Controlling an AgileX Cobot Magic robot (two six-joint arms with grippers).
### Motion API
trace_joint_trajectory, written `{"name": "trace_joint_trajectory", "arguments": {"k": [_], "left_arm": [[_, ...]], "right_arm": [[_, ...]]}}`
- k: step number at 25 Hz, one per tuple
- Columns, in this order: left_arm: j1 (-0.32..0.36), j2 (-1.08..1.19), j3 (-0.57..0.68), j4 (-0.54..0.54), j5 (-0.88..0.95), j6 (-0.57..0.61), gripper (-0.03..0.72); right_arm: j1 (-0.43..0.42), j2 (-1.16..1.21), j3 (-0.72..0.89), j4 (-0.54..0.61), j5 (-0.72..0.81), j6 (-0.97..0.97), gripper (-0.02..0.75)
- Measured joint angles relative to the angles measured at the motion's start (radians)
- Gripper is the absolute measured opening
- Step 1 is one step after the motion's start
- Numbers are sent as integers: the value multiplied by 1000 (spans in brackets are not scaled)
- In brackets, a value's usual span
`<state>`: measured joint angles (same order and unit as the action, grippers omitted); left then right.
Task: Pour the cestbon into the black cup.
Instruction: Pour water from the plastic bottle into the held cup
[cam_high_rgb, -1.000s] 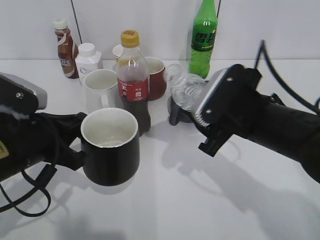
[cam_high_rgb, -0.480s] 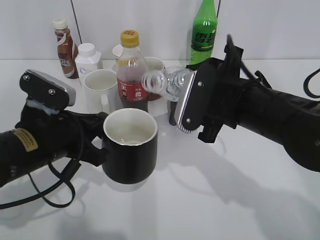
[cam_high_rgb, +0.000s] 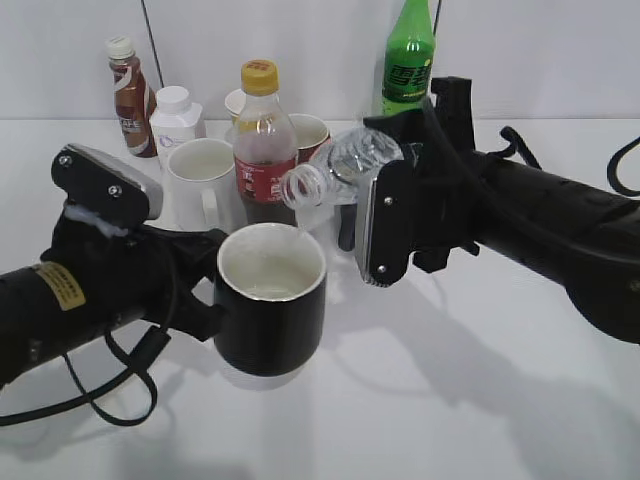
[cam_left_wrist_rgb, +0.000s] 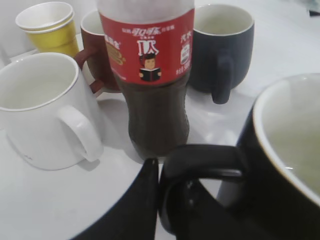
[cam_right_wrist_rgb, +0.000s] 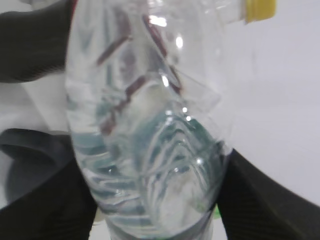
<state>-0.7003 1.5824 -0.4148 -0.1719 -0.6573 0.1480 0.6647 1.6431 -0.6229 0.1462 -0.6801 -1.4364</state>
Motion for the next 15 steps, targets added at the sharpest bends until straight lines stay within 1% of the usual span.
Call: {"name": "trace_joint_trajectory", "arguments": {"k": [6, 15], "left_arm": [[-36, 0, -1, 9, -21, 0, 53], [-37, 0, -1, 8, -21, 0, 53]], "right_arm": [[0, 0, 0, 1, -52, -89, 498], [0, 0, -1, 1, -150, -194, 498]]}}
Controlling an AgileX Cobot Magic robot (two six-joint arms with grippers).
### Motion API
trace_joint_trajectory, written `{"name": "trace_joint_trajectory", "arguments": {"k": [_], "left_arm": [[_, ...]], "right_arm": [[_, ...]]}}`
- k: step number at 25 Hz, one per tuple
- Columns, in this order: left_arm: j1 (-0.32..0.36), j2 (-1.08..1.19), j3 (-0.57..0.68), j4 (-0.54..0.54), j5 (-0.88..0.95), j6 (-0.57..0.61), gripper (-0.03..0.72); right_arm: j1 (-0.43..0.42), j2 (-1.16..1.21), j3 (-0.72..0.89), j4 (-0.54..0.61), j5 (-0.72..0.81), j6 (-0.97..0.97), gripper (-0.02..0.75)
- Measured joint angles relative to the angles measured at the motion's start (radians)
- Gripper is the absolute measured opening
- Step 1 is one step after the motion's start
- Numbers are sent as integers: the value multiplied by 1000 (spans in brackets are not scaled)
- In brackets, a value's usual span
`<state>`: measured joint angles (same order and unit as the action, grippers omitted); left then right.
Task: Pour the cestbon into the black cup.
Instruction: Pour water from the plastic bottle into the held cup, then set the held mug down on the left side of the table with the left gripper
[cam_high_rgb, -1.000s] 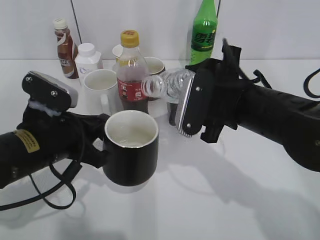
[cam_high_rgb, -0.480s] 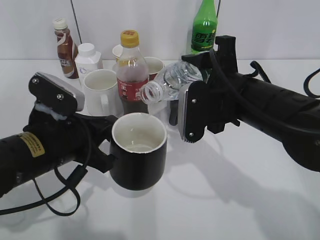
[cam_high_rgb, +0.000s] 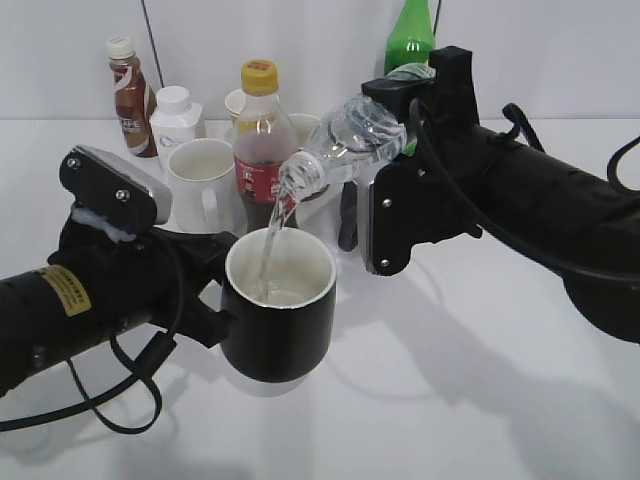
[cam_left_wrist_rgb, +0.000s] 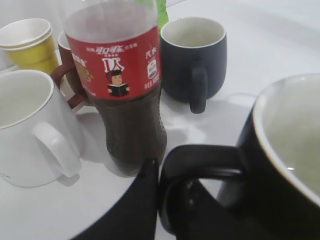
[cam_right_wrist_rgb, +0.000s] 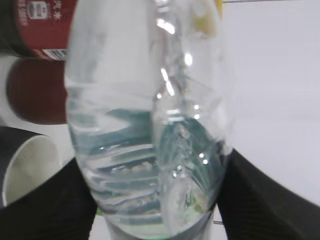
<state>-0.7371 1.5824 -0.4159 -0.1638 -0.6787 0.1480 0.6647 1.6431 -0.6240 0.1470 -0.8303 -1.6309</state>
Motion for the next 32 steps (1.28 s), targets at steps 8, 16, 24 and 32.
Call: {"name": "trace_joint_trajectory", "arguments": {"k": [8, 16, 24, 32], "left_arm": [[0, 0, 0, 0, 0, 1, 53], [0, 0, 0, -32, -1, 2, 53], [0, -35, 1, -363, -8, 158, 53], [120, -113, 26, -589, -211, 317, 53]], "right_arm": [[0, 0, -1, 0, -6, 24, 498], [0, 0, -1, -96, 132, 487, 498], [-32, -88, 3, -12, 215, 1020, 498], [-321, -113, 79, -140, 192, 1467, 498]]}}
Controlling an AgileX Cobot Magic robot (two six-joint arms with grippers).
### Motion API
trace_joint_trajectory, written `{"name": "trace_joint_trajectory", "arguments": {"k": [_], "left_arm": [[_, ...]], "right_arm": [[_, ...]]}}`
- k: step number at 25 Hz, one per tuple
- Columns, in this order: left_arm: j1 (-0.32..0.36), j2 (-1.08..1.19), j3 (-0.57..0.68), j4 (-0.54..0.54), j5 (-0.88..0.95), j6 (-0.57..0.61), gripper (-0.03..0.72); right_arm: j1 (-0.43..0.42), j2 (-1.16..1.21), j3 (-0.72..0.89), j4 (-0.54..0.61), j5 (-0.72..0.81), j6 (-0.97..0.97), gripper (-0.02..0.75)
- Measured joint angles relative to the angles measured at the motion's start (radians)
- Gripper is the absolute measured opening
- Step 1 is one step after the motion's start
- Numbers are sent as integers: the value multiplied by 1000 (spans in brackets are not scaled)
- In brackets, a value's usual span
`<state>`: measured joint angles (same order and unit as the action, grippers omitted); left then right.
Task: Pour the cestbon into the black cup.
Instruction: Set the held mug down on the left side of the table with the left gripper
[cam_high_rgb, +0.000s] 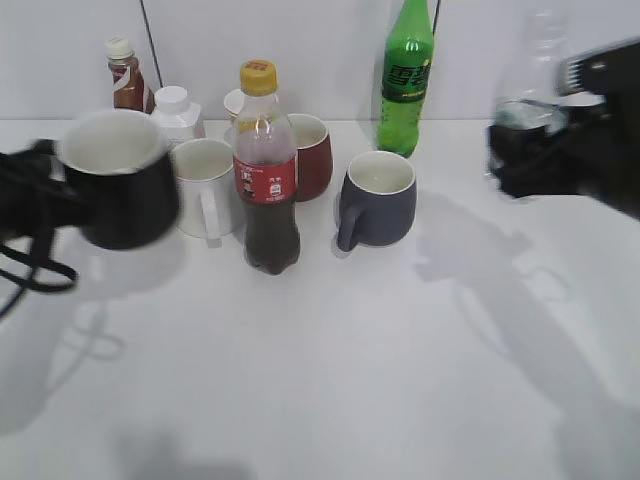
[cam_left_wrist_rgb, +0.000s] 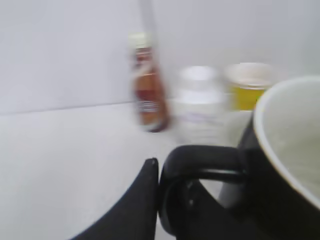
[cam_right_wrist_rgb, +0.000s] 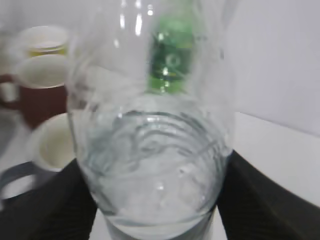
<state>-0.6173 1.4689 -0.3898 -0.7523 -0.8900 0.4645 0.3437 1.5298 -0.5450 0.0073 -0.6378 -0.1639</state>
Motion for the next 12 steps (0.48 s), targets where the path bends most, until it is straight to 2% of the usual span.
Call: {"name": "trace_joint_trajectory", "arguments": {"k": [4, 9, 12], "left_arm": [[177, 12, 1, 37, -19, -43, 53], [397, 137, -6, 293, -108, -234, 53], [469, 256, -11, 366, -205, -264, 53]], "right_arm": [[-110, 14, 19, -67, -64, 91, 498], [-127, 106, 21, -94, -162, 113, 498], [-128, 183, 22, -112, -244, 151, 498]]}}
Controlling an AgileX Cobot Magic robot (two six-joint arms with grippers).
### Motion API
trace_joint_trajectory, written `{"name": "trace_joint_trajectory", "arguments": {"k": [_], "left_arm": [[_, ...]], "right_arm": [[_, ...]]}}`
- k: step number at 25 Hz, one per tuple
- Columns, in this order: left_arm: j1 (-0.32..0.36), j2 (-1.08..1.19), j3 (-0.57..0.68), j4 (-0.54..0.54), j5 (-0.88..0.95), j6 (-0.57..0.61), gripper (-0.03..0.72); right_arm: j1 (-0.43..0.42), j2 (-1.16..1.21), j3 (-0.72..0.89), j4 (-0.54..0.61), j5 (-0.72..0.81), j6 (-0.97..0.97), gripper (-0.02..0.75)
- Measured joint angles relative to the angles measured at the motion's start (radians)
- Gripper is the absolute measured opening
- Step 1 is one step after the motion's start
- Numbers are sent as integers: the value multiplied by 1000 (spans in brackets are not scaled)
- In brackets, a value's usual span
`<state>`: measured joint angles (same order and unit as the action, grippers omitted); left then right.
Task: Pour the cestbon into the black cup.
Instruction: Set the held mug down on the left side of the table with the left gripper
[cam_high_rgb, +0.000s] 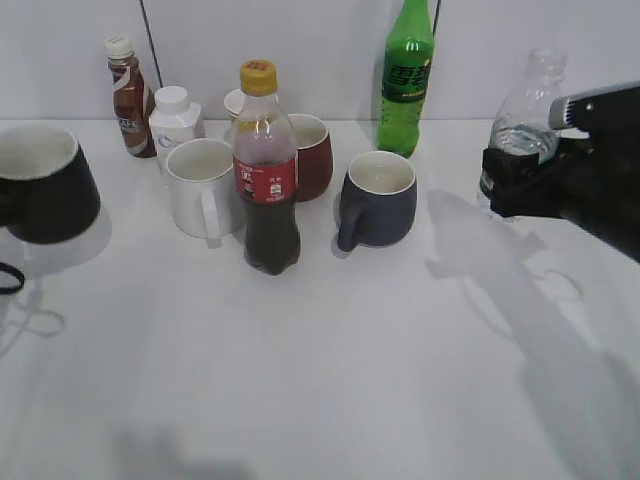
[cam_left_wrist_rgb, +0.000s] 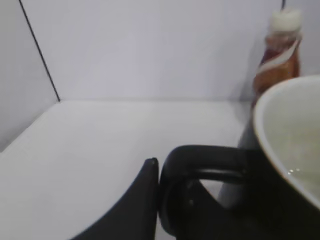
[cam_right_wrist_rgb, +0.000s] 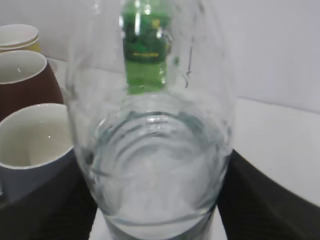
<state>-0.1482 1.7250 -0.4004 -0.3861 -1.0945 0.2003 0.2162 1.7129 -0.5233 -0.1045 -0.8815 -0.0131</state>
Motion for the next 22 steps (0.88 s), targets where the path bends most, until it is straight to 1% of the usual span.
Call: {"name": "trace_joint_trajectory", "arguments": {"k": [3, 6, 9, 12, 18, 22], "left_arm": [[17, 114, -11, 27, -35, -37, 53], [17, 207, -33, 71, -38, -86, 53], [17, 272, -52, 108, -42, -106, 53], [17, 302, -60, 134, -72, -122, 52], [17, 326, -64, 136, -101, -145, 52], [17, 326, -64, 137, -101, -147, 52]], "right_arm": [[0, 68, 1, -1, -57, 13, 498], [0, 114, 2, -2, -85, 24, 498], [0, 146, 2, -2, -116, 26, 498], [0, 184, 2, -4, -158, 26, 498], [0, 269, 2, -18, -239, 58, 498], [0, 298, 3, -43, -250, 67, 498]]}}
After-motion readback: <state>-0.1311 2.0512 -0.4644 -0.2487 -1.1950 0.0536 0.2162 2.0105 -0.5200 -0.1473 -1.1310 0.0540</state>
